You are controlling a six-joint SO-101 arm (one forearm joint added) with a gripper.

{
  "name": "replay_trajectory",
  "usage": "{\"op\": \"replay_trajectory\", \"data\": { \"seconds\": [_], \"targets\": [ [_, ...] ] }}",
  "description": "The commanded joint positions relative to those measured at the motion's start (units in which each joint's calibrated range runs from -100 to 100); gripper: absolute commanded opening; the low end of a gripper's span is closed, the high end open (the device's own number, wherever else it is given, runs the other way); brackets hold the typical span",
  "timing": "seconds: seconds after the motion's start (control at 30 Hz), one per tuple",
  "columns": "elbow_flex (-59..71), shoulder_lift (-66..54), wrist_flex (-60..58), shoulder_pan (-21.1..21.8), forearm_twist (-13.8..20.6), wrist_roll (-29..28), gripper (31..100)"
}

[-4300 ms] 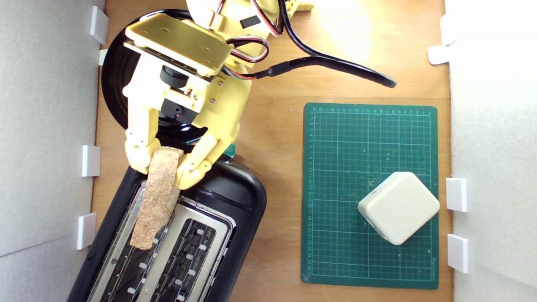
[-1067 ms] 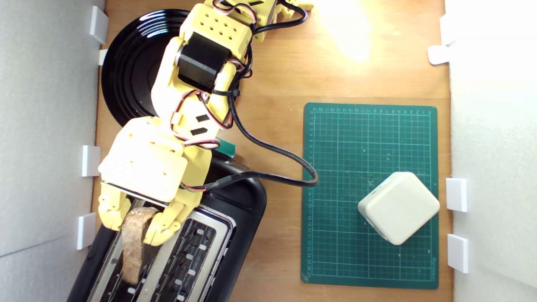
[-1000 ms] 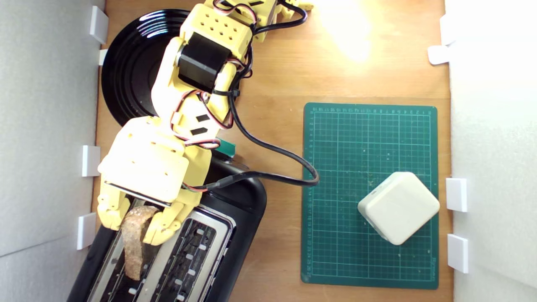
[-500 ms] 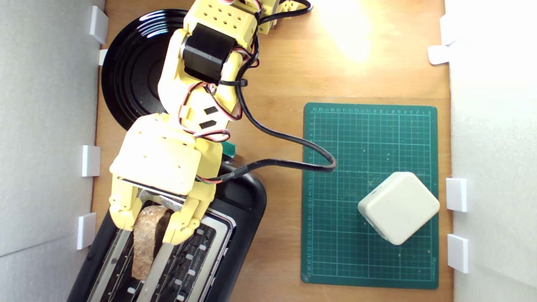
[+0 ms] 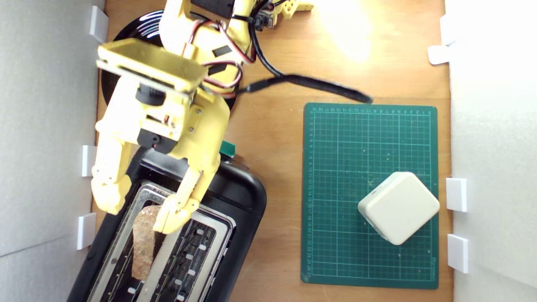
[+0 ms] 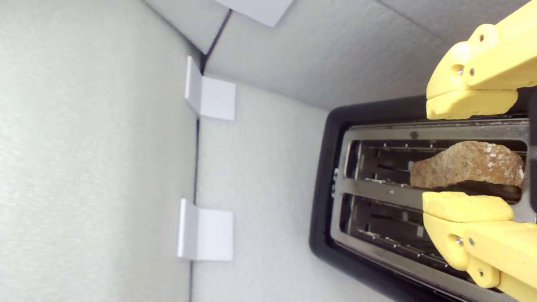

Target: Pick bread and place in toaster

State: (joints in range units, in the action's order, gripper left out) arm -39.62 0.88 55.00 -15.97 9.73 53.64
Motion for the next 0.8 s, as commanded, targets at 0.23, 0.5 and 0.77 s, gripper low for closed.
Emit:
{"op": "replay_trajectory", "data": {
  "seconds": [0.23,0.5,0.77],
  "targets": [
    [0.63,-15.86,-0.39,6.63,0.52,-11.70,75.1],
    [0.90,-17.52,-0.31,14.12,0.52,-21.17,75.1],
    [1.17,-17.60,2.00,20.24,0.52,-25.73,75.1]
  ]
}}
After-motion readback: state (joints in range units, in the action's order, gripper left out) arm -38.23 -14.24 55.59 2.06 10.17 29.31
